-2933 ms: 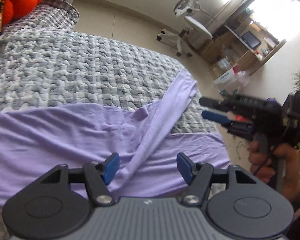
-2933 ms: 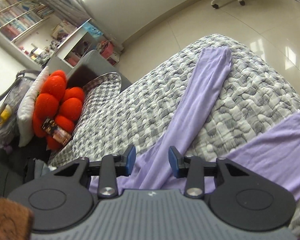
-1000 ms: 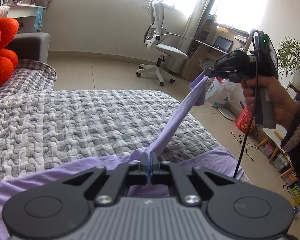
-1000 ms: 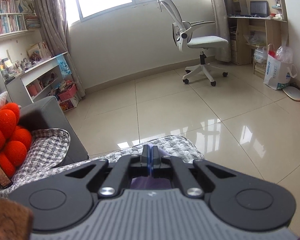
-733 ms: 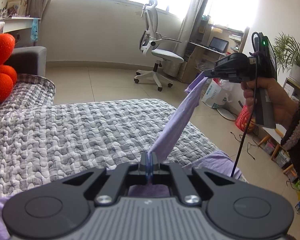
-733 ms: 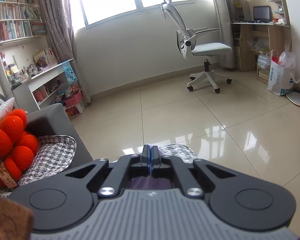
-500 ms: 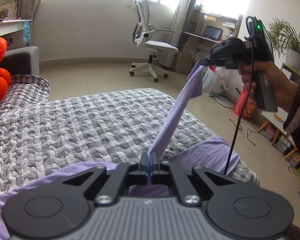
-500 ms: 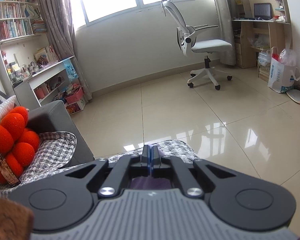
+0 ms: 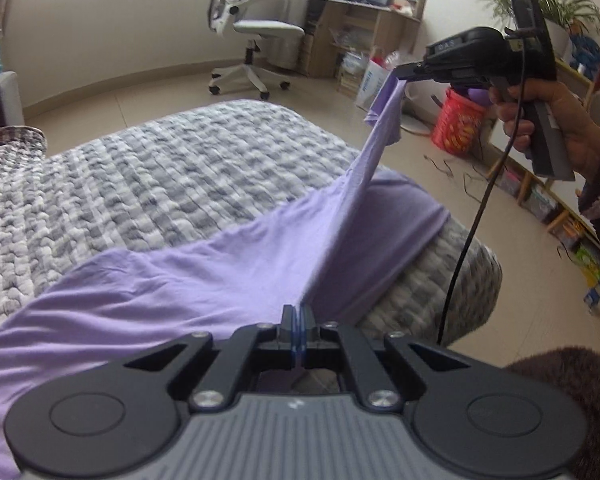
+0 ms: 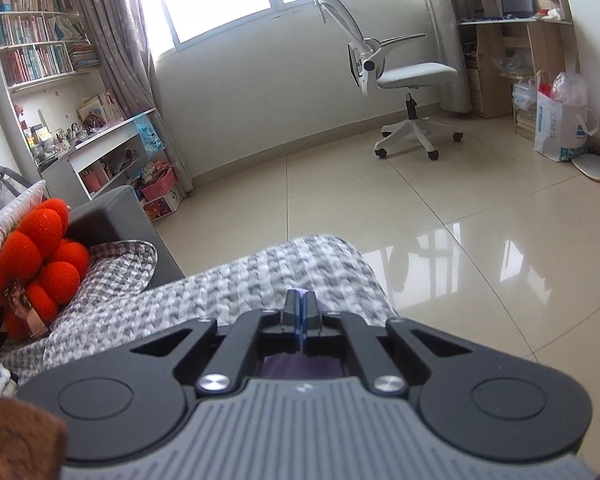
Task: Fold clothes
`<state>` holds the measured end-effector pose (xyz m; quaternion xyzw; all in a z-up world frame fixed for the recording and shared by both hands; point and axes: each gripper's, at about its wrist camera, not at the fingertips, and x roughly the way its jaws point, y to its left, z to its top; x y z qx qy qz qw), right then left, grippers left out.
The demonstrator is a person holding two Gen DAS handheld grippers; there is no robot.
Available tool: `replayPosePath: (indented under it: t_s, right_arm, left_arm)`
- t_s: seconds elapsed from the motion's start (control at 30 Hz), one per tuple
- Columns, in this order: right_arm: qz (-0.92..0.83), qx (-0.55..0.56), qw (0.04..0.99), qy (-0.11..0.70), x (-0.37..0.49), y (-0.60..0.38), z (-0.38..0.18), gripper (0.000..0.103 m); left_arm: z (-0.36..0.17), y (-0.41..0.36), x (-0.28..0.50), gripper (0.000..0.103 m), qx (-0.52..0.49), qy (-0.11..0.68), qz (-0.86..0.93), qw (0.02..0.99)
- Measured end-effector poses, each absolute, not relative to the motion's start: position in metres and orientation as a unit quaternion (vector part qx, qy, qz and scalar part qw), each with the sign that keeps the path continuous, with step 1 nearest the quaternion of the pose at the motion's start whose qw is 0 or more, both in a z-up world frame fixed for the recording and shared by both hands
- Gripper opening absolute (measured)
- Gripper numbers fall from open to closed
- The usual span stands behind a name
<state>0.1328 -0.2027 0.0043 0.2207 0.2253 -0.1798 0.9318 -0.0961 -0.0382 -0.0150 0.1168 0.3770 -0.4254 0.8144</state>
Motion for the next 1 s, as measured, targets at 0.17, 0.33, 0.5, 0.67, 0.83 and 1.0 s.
replayPosePath:
  t_s: [0.17, 0.33, 0.5, 0.67, 0.83, 1.0]
  right_arm:
    - [-0.173, 0.269, 0.922, 0.218, 0.091, -0.212, -0.026, 0.0]
    - [-0.164, 0.314, 0.912, 0.205, 0.056, -0.217, -0.051, 0.0]
    - [-0.162, 0.362, 0.893, 0.211, 0.027, -0.219, -0.079, 0.0]
    - [-0.17, 0.394, 0.875, 0.226, 0.003, -0.222, -0.105, 0.001]
    - [-0.172, 0.42, 0.864, 0.217, -0.018, -0.227, -0.119, 0.014]
    - [-0.156, 0.435, 0.866, 0.19, -0.023, -0.235, -0.116, 0.016]
  left_arm:
    - [-0.028, -0.044, -0.101, 0.002, 0.138, 0.393, -0.434, 0.799]
    - [-0.038, -0.047, -0.107, 0.002, 0.143, 0.406, -0.434, 0.792]
    - [-0.041, -0.048, -0.103, 0.002, 0.148, 0.422, -0.434, 0.782]
    - [-0.041, -0.054, -0.1, 0.004, 0.162, 0.442, -0.441, 0.764]
    - [-0.026, -0.063, -0.093, 0.016, 0.149, 0.45, -0.458, 0.753]
    - [-0.009, -0.094, -0.081, 0.034, 0.135, 0.444, -0.483, 0.743]
